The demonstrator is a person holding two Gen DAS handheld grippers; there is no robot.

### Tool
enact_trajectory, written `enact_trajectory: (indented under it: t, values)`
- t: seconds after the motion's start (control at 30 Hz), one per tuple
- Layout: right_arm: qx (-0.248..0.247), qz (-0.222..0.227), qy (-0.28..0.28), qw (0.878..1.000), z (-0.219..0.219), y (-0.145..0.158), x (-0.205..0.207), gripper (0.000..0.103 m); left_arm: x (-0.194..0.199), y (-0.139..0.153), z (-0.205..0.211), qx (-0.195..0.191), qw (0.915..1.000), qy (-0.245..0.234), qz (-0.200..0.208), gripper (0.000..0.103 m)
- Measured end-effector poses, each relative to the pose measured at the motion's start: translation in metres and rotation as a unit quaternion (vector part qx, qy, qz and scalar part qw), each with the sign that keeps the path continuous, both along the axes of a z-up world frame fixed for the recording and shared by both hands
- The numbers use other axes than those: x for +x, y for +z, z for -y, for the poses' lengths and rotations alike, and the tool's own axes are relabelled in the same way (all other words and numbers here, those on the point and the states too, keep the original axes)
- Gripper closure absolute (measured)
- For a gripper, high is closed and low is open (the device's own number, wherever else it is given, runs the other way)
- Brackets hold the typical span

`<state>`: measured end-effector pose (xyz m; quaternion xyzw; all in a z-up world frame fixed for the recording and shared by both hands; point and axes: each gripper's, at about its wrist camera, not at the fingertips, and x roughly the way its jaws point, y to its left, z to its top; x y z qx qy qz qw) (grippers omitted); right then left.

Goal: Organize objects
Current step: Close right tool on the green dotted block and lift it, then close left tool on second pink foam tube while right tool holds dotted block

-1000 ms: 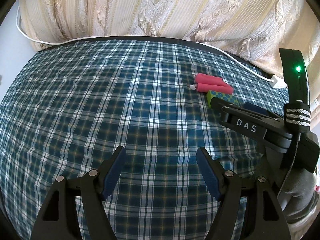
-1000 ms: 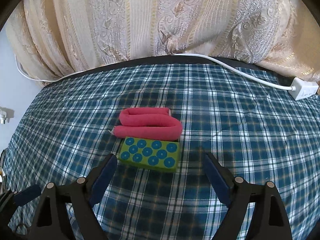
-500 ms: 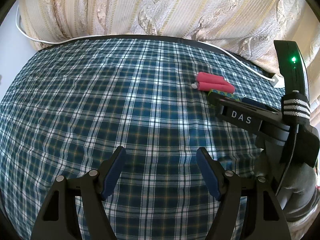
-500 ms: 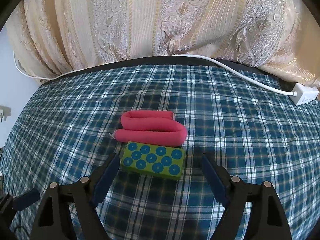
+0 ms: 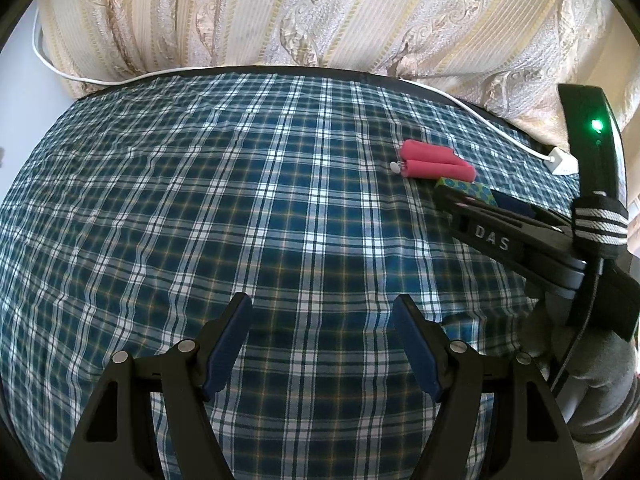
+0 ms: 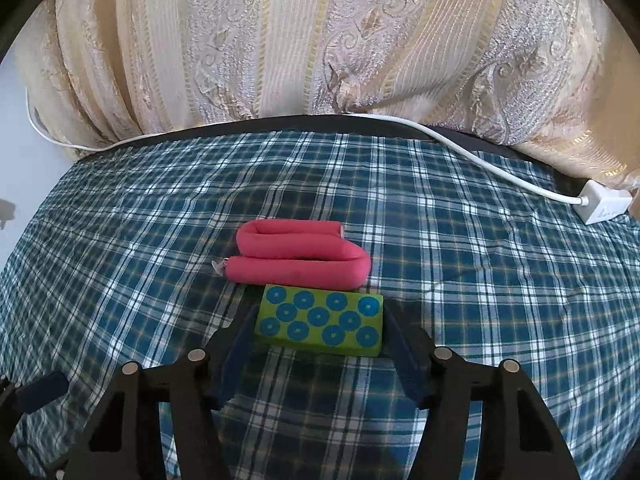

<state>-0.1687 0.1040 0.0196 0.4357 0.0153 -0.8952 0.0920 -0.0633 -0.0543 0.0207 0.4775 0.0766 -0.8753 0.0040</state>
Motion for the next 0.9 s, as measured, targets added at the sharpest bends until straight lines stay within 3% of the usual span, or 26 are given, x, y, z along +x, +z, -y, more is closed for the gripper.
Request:
enact_trajectory:
  t: [0.4,0.9]
  values:
    - [-0.006,0.000,-0.025,1.000,-0.037,0.004,0.041,0.037,-0.007,-0.004,-0.006,-0.012,0.9999,-0.007,0.000,0.029]
    - [-0.040,0.000,-0.046,0.998,-0.079,0.010,0.104,0.037,-0.044,0.005,-0.023,0.004,0.9970,-0.077,-0.009,0.029]
